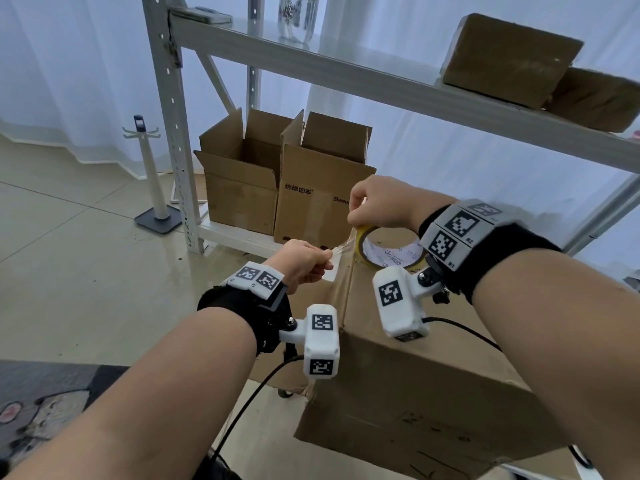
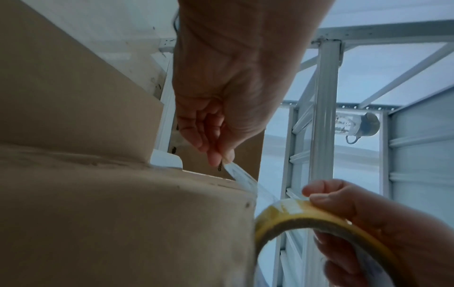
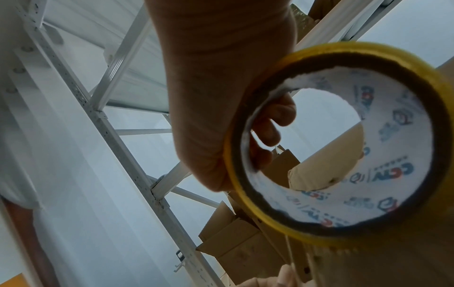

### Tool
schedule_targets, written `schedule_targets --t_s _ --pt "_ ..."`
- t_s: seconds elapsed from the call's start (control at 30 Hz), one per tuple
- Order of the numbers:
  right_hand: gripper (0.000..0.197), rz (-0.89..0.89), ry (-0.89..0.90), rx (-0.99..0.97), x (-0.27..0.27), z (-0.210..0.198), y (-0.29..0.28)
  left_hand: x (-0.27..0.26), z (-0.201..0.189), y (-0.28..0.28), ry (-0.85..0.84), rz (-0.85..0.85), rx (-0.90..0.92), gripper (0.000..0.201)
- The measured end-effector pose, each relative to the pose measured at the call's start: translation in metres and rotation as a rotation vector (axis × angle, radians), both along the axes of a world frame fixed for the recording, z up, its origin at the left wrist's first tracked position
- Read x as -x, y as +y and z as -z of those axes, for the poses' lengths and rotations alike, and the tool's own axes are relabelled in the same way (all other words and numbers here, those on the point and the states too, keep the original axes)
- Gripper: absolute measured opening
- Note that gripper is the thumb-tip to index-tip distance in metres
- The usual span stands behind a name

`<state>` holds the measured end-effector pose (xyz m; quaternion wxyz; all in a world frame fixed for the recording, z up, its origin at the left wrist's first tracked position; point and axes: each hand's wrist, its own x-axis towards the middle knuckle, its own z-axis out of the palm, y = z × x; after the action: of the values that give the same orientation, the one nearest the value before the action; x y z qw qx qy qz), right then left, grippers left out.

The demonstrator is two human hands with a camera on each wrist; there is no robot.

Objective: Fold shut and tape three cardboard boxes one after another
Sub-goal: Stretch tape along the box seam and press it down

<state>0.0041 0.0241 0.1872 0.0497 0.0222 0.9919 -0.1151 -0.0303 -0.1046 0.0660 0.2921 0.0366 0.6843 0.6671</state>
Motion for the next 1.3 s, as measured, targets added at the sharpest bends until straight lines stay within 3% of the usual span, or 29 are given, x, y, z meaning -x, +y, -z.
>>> schedule_targets --t_s 0.23,0.43,0.57,0.67,0.73,0.8,0.87,0.97,1.1,1.3 --pt "0.011 0.000 -0.118 -0.097 0.015 -0.003 -0.021 0.007 0.012 0.000 0.028 0.051 0.055 0.019" --pt "0.017 0.056 -0.060 -0.059 0.016 -0.003 -0.019 0.003 0.011 0.014 0.082 0.248 0.221 0.013" --pt "0.020 0.038 -0.026 -0.052 0.012 0.000 -0.016 0.002 0.008 0.010 0.103 0.434 0.483 0.053" --pt "0.019 0.041 -0.008 -0.077 0.010 -0.001 -0.018 0.003 0.004 0.007 0.313 0.443 0.640 0.053" --pt "0.026 0.048 0.041 -0.089 0.010 -0.001 -0.018 0.006 -0.005 0.008 0.399 0.322 0.493 0.043" --pt "0.033 0.063 0.140 -0.079 0.010 -0.001 -0.017 0.007 -0.017 0.007 0.317 0.209 0.197 0.028" --pt "0.034 0.090 0.250 -0.055 0.008 0.000 -0.016 0.002 -0.029 0.003 0.142 0.261 -0.023 0.023" --pt "0.033 0.166 0.430 -0.012 0.003 0.001 -0.015 -0.006 -0.027 -0.002 -0.079 0.398 -0.165 0.024" --pt "0.038 0.285 0.607 0.131 -0.003 0.001 -0.010 -0.017 -0.021 0.004 -0.129 0.457 -0.162 0.034" --pt "0.028 0.129 0.448 0.169 -0.012 -0.005 0.005 -0.026 -0.025 0.014 -0.020 0.672 0.234 0.076"
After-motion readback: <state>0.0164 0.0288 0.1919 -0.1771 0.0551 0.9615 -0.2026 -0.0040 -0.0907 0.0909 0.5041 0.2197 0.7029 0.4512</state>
